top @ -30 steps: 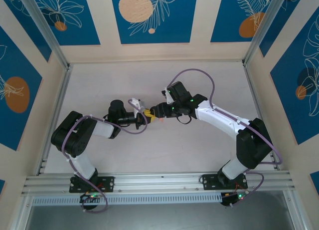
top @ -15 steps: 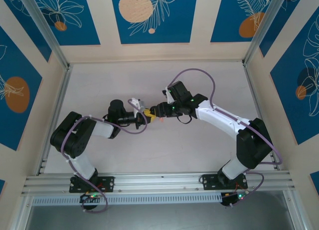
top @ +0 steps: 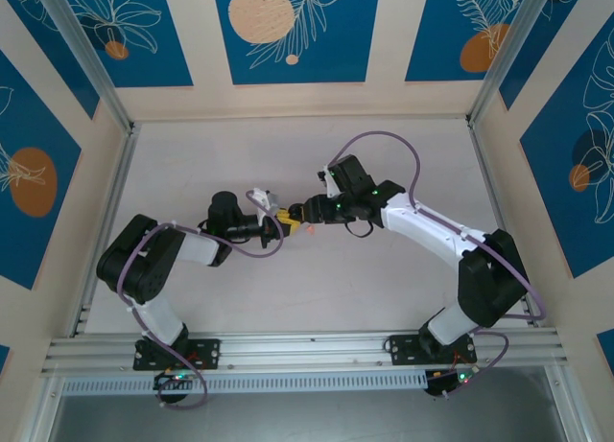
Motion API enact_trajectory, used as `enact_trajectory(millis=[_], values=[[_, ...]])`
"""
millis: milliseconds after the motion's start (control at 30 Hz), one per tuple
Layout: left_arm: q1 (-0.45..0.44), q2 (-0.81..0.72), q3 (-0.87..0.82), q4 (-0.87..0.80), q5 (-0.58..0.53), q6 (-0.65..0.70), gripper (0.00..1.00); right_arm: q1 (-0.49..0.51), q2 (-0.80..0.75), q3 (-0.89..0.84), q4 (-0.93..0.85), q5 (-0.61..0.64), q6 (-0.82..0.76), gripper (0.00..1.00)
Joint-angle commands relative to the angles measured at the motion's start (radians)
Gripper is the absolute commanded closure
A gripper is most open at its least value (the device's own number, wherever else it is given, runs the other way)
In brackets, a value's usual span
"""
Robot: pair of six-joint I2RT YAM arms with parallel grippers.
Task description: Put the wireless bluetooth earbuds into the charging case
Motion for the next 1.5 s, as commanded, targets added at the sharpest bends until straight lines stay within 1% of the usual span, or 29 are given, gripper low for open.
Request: enact_trajectory(millis=[0, 133, 267, 333, 400, 500, 600, 800, 1467], values=[[0.002, -0.030, -0.008, 0.002, 0.009, 0.021, 0.93, -0.008, -0.038, -0.025, 0.027, -0.040, 0.006, 0.47], [0.002, -0.032, -0.007, 0.002, 0.013, 0.021, 0.93, -0.020, -0.076, -0.062, 0.083, -0.091, -0.003, 0.47], [0.002, -0.031, -0.011, 0.018, 0.027, 0.013, 0.93, -0.062, -0.137, -0.117, 0.164, -0.186, 0.001, 0.48], [0.002, -0.029, -0.012, 0.026, 0.032, 0.010, 0.93, -0.084, -0.156, -0.135, 0.200, -0.258, 0.005, 0.51], [0.002, -0.025, -0.012, 0.035, 0.036, 0.006, 0.93, -0.090, -0.165, -0.136, 0.212, -0.312, -0.006, 0.58], [0.002, -0.021, -0.012, 0.046, 0.042, -0.002, 0.93, -0.088, -0.156, -0.115, 0.179, -0.315, -0.019, 0.64], [0.002, -0.021, -0.012, 0.049, 0.044, -0.004, 0.93, -0.087, -0.139, -0.103, 0.160, -0.302, -0.024, 0.68], [0.002, -0.016, -0.014, 0.059, 0.045, -0.008, 0.93, -0.085, -0.101, -0.076, 0.161, -0.317, -0.029, 0.74], [0.002, -0.014, -0.016, 0.073, 0.050, -0.019, 0.93, -0.073, -0.018, -0.029, 0.158, -0.333, -0.037, 0.77]])
